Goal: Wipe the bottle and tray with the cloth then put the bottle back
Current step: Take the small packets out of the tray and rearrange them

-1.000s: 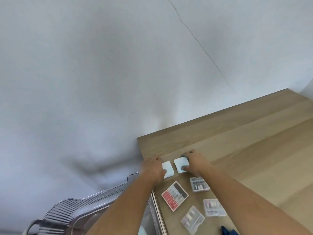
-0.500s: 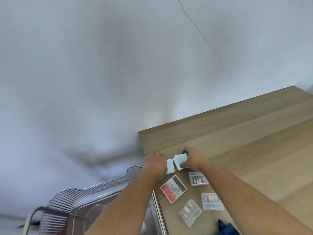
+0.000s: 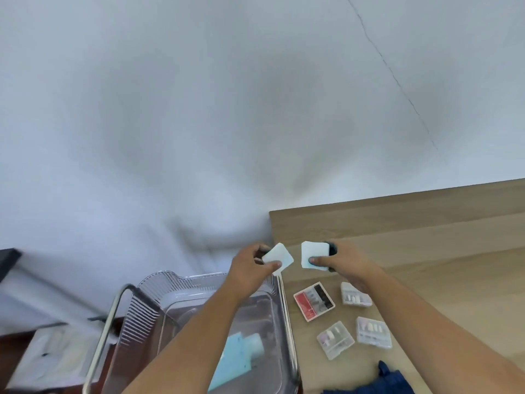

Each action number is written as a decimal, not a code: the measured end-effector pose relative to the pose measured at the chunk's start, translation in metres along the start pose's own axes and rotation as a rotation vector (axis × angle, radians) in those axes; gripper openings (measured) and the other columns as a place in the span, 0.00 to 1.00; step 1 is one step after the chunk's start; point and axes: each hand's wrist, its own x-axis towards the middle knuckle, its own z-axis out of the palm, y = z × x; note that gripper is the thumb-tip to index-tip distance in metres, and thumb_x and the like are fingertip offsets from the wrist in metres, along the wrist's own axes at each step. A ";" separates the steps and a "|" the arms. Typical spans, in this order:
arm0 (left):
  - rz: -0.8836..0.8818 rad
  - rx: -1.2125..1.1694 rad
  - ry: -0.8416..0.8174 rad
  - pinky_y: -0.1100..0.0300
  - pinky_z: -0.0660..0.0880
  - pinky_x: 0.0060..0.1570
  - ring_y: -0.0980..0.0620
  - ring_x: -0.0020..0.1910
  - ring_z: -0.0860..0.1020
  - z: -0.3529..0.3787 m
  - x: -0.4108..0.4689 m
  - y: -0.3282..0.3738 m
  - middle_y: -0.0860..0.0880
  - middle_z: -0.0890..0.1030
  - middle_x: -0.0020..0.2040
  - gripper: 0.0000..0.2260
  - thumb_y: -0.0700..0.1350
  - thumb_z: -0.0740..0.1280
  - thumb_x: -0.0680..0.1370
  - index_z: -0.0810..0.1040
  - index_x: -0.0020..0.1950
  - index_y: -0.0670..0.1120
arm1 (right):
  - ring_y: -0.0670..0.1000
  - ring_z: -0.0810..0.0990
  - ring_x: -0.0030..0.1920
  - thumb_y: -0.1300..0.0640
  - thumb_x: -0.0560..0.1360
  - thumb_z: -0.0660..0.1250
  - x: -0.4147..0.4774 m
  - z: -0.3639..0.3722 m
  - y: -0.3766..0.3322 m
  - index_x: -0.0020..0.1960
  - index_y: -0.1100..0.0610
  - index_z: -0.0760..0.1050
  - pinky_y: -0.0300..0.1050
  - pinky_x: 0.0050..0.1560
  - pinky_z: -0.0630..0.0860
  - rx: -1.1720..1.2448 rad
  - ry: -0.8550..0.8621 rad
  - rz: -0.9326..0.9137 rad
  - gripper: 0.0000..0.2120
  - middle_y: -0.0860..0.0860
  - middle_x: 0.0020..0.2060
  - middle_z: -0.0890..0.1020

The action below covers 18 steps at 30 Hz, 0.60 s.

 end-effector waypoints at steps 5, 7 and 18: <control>-0.073 -0.049 0.054 0.67 0.73 0.37 0.55 0.35 0.75 -0.058 -0.034 -0.034 0.49 0.81 0.40 0.06 0.37 0.72 0.73 0.78 0.45 0.46 | 0.48 0.79 0.43 0.62 0.71 0.73 -0.019 0.057 -0.028 0.57 0.56 0.77 0.36 0.38 0.72 -0.018 -0.121 -0.071 0.16 0.55 0.50 0.83; -0.124 -0.033 0.089 0.59 0.74 0.43 0.52 0.38 0.76 -0.079 -0.037 -0.053 0.49 0.80 0.41 0.05 0.38 0.71 0.74 0.78 0.47 0.46 | 0.48 0.79 0.42 0.63 0.70 0.74 -0.020 0.084 -0.037 0.54 0.56 0.78 0.37 0.39 0.73 -0.060 -0.156 -0.115 0.14 0.54 0.47 0.83; -0.426 0.048 0.225 0.60 0.71 0.47 0.49 0.47 0.76 -0.129 -0.023 -0.188 0.47 0.79 0.50 0.09 0.39 0.71 0.74 0.77 0.54 0.44 | 0.50 0.78 0.41 0.62 0.67 0.76 0.040 0.231 -0.007 0.46 0.54 0.77 0.40 0.37 0.73 -0.326 -0.193 -0.051 0.11 0.51 0.41 0.80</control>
